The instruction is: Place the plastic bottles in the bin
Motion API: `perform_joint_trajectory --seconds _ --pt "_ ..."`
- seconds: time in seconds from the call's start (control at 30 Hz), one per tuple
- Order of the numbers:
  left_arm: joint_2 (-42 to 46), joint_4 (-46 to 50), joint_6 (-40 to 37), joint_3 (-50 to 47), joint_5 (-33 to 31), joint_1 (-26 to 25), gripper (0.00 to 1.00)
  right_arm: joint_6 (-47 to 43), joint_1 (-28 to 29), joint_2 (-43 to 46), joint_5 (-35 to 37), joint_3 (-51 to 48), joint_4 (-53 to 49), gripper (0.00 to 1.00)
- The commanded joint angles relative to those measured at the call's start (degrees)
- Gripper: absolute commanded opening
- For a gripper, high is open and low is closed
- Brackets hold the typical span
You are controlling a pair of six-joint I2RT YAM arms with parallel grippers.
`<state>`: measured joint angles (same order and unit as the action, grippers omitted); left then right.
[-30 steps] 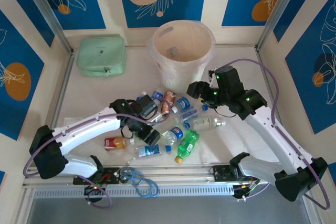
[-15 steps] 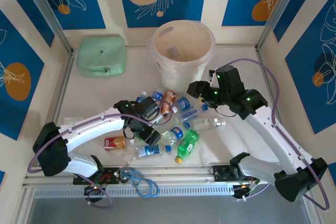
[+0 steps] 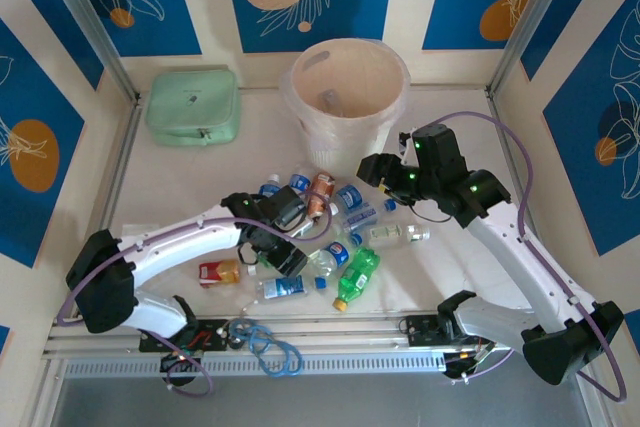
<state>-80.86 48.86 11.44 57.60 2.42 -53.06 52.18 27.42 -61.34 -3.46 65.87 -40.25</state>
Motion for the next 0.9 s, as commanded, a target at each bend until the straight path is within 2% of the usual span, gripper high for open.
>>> perform_joint_trajectory --seconds 0.0,0.17,0.57,0.87 --pt "-0.69 0.03 -1.06 -0.82 -1.01 -0.78 0.81 0.77 -0.26 0.43 -1.5 0.08 0.43 0.65" --pt "-1.55 -0.44 -1.07 -0.91 -1.14 -0.91 0.8 0.9 -0.35 0.69 -1.55 -0.43 0.78 0.65" --pt "-0.99 -0.43 -0.42 -0.93 -2.85 -1.08 0.69 1.13 -0.44 1.48 -1.55 -1.61 1.36 0.63" --pt "2.64 0.46 -0.39 0.55 -3.68 -1.08 0.6 1.08 -0.52 1.93 -1.37 -1.44 1.25 0.62"
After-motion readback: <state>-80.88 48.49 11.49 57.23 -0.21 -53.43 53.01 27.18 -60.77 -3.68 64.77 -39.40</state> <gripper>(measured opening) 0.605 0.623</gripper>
